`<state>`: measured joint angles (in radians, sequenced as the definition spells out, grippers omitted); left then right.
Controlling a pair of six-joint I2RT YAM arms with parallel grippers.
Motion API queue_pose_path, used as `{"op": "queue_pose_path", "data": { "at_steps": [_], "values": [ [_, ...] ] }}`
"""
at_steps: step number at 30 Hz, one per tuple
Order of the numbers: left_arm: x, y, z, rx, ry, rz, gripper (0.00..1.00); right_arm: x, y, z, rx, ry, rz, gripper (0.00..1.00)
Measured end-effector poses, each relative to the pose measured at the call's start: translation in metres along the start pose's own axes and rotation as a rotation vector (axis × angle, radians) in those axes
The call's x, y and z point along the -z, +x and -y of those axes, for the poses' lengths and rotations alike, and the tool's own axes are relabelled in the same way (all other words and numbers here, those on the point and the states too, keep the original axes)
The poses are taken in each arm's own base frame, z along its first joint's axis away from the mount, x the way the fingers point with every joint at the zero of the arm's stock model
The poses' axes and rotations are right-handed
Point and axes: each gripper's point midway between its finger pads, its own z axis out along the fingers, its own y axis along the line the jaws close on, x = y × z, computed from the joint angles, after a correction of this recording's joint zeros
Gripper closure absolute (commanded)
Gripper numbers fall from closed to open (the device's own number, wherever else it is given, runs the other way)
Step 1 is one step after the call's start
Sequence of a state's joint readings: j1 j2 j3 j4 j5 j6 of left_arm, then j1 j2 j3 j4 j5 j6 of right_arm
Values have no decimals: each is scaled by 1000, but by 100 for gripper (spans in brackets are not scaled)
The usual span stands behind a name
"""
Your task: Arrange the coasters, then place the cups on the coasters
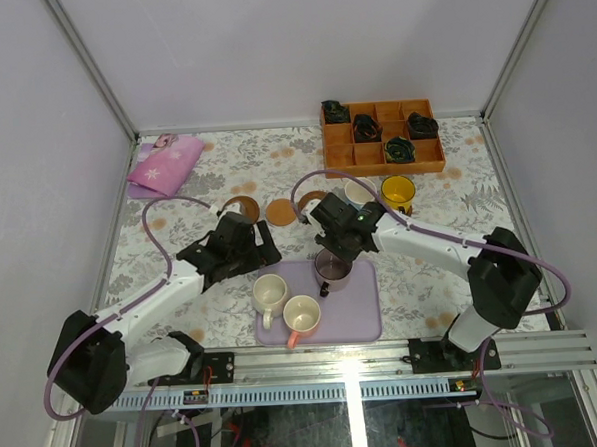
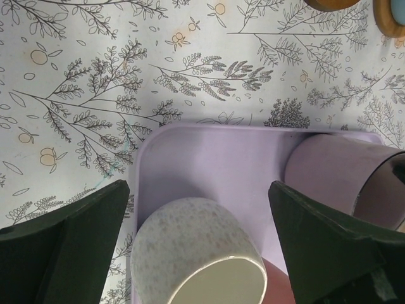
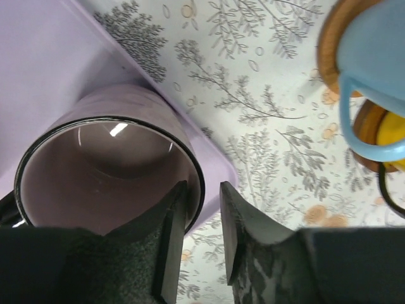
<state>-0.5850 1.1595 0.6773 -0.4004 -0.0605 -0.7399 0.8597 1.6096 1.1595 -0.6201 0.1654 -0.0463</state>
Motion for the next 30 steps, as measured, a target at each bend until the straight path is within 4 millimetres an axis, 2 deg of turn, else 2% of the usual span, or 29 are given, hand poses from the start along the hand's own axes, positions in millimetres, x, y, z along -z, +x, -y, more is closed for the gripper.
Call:
{"op": "queue_pose_path", "data": {
  "at_steps": [5,11,14,16,18,23,30],
  "values": [
    [-4,-3,4,-19,1,-1,7,9,0,14,26,65,22,53],
    [-4,-9,10,-37,15,11,6,30,-14,13,-32,49,110,49],
    [-4,-10,10,-40,16,13,5,40,-24,10,-84,30,153,32],
    [-4,-10,10,-41,17,13,4,46,-30,9,-140,26,173,13],
    [-3,-10,11,-41,19,15,3,50,-32,7,-212,21,179,1],
    [-2,-11,11,-48,23,20,1,59,-23,-1,-387,22,151,1],
    [-2,-11,11,-75,27,17,0,69,-12,-9,-524,16,146,1]
  ]
}}
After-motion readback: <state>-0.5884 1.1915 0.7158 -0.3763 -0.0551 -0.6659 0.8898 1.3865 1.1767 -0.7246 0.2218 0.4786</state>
